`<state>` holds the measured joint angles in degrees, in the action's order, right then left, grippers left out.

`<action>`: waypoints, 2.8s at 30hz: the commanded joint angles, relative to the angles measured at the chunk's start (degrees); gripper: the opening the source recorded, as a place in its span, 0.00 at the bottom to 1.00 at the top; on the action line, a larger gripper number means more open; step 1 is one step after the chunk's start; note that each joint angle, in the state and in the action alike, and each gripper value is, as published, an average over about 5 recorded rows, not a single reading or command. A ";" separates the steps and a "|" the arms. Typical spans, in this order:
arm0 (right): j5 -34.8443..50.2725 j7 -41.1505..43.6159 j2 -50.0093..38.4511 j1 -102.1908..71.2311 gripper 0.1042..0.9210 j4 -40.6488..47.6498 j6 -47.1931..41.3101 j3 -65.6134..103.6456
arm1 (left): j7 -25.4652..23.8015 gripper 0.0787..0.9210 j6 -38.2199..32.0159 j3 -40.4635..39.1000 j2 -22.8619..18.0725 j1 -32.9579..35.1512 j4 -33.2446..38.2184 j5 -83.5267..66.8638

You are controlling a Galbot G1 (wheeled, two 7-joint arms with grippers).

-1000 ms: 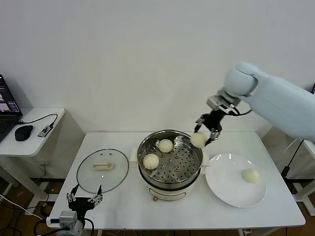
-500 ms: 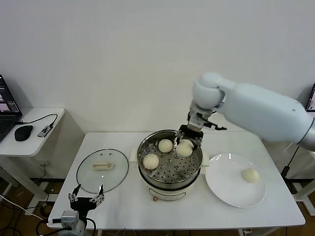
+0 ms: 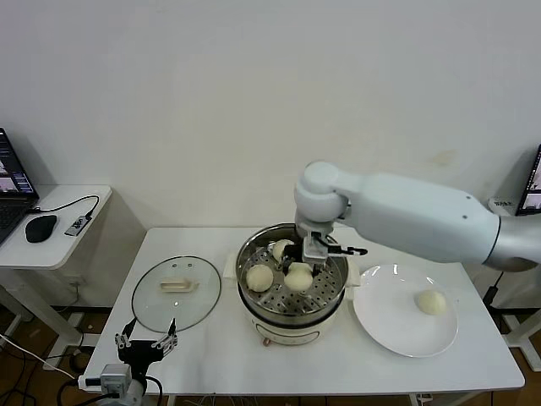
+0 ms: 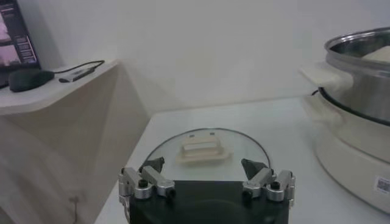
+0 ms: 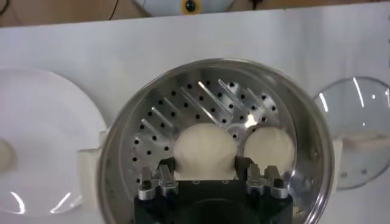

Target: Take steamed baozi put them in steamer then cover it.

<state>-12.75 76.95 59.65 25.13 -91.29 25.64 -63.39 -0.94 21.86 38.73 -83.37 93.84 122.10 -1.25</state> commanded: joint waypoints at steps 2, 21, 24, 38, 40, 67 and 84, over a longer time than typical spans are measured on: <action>-3.61 -0.96 1.32 -3.28 0.61 -1.78 1.17 -0.26 | 0.00 0.88 -0.03 -0.39 -0.05 0.02 -0.42 -0.32; -4.97 -2.42 1.87 -6.15 0.61 -1.33 -0.78 0.64 | 0.07 0.88 -0.10 -0.53 -0.12 0.26 -0.47 -0.27; -4.74 -3.71 1.42 -5.68 0.62 -1.66 -2.46 0.97 | 0.04 0.88 -0.09 -0.53 -0.07 0.24 -0.49 -0.27; 10.22 -3.29 -11.23 1.73 0.88 -0.56 -17.89 10.62 | -0.44 0.88 0.23 -0.95 0.53 0.02 0.03 -0.19; 13.42 -3.32 -14.55 2.34 0.88 0.59 -23.01 11.72 | -0.59 0.88 0.40 -1.01 0.74 -0.02 0.17 -0.27; 0.97 -2.38 -26.98 -27.45 0.88 22.86 -38.99 33.44 | -0.35 0.88 0.90 -1.58 1.12 0.30 -2.60 -2.39; -8.42 -3.01 -21.45 -37.25 0.88 30.97 -30.51 39.32 | -0.60 0.88 1.25 -1.24 1.42 0.12 -4.03 -2.14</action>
<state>-15.47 74.39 36.70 -5.29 -64.68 -7.37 -28.33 -1.51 23.03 37.54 -81.99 94.03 118.49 -3.40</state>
